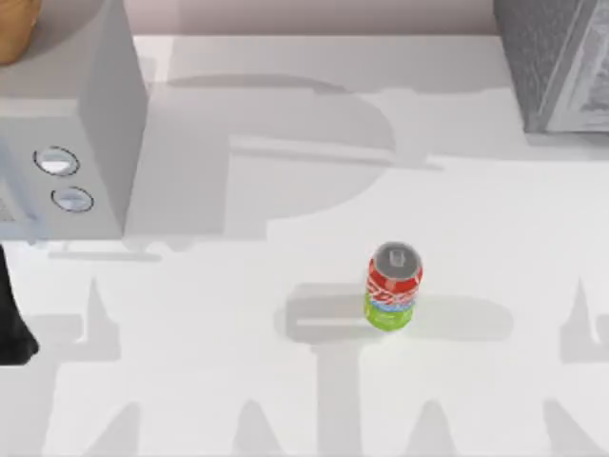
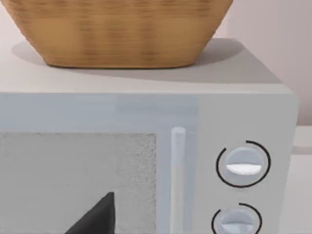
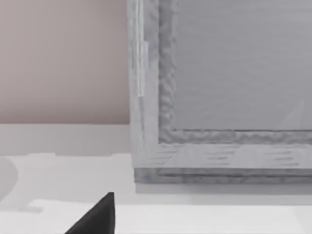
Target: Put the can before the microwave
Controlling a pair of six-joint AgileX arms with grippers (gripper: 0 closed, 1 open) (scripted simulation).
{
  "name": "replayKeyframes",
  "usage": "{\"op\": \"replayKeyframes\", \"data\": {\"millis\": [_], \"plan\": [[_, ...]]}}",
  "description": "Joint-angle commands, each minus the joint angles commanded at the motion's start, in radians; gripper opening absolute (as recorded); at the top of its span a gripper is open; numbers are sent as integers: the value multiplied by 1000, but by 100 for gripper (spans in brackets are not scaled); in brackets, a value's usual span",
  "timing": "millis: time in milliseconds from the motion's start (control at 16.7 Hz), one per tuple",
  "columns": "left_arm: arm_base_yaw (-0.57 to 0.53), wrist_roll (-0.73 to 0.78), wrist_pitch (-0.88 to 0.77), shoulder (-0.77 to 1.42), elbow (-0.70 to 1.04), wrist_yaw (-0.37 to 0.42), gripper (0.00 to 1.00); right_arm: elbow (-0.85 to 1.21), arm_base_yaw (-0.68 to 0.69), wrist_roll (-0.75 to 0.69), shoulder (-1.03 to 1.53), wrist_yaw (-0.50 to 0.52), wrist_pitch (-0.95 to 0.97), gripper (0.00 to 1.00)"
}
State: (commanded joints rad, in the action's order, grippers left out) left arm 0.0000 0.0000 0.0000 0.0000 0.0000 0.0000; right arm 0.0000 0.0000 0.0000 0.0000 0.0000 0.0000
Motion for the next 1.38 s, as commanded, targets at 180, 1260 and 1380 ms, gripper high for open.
{"op": "replayKeyframes", "data": {"millis": [180,1260,1380], "plan": [[-4,0,-6,9,7,1,100,0,0,0,0,0,0,100],[-526,19,-921,1383,1189,1,100,0,0,0,0,0,0,100],[-593,14,-1048,1586,1382,-1,100,0,0,0,0,0,0,100]]}}
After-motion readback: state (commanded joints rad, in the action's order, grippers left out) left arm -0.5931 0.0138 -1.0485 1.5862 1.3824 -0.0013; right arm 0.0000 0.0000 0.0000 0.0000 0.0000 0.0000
